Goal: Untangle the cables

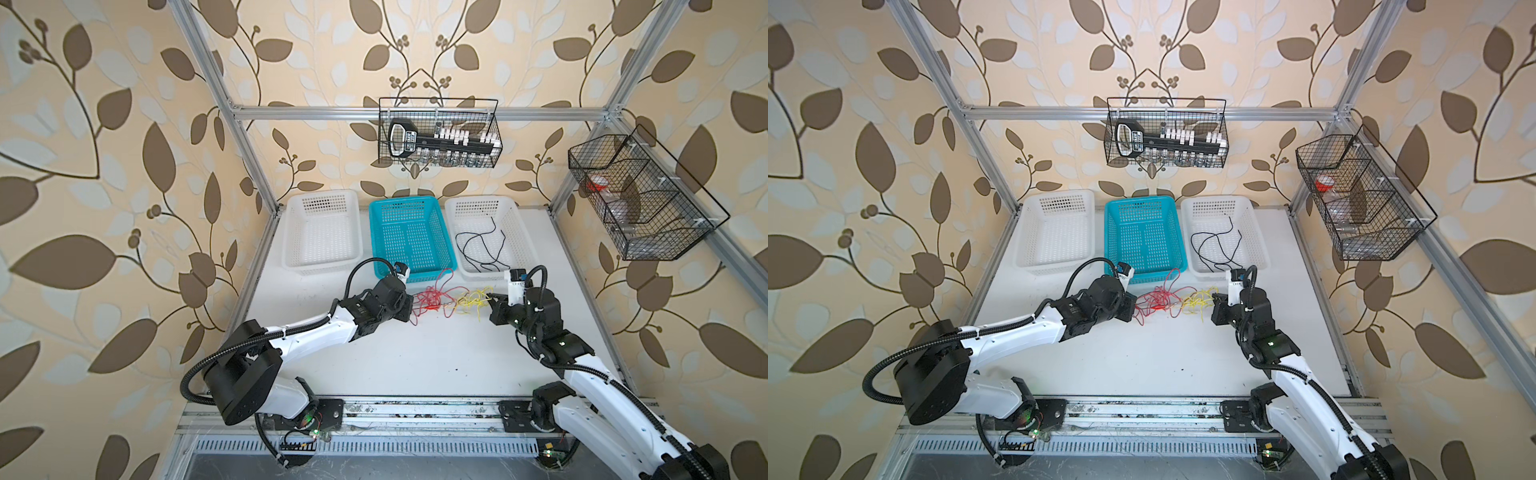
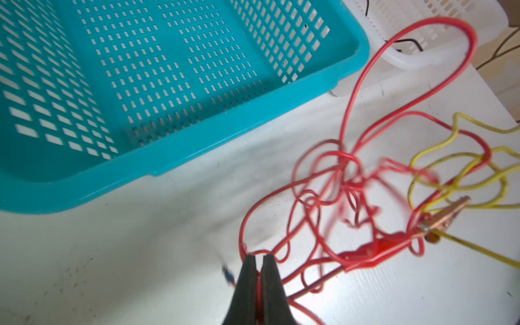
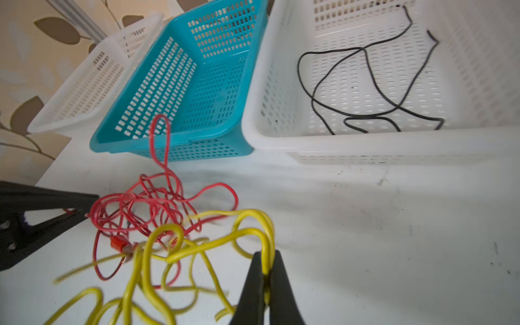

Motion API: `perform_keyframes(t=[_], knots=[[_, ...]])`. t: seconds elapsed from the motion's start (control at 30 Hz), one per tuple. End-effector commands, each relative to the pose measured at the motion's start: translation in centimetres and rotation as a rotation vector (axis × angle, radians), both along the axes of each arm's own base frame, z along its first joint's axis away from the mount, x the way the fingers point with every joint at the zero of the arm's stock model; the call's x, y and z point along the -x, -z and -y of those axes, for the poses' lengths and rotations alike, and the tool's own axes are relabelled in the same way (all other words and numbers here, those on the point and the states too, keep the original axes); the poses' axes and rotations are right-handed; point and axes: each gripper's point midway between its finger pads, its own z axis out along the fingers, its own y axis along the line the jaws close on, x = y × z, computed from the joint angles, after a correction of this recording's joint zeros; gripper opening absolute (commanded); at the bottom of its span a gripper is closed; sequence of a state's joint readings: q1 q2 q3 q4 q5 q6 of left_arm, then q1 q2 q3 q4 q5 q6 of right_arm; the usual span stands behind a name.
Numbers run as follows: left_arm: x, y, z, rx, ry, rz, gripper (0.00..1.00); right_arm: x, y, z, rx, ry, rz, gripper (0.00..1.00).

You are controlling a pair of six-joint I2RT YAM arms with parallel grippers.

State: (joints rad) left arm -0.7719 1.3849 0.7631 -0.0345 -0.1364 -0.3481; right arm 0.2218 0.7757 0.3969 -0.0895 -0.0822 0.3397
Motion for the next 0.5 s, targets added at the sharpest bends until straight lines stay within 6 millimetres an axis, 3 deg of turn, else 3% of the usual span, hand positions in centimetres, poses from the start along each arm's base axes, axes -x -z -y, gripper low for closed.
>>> perform_keyframes(t=[0.0,0.1,0.3,0.47], knots=[[0.7,2.4,-5.6,-0.208,-0.121,-0.035,0.0,-0.2,0.2,3.7,-0.002,0.178,-0.026,0.0],[0.9,2.2,-6.2,-0.206,-0.136,-0.026,0.0,-0.3,0.0,4.2,-0.028,0.19,-0.033,0.0],[0.8,1.4,-5.3,-0.139,-0.113,0.0,0.0,-0.7,-1.4,1.6,-0.041,0.076,0.009,0.0],[0.5,0.8,-4.2,-0.11,-0.079,0.008,0.0,-0.4,-2.6,-2.8,-0.052,-0.115,0.065,0.0]])
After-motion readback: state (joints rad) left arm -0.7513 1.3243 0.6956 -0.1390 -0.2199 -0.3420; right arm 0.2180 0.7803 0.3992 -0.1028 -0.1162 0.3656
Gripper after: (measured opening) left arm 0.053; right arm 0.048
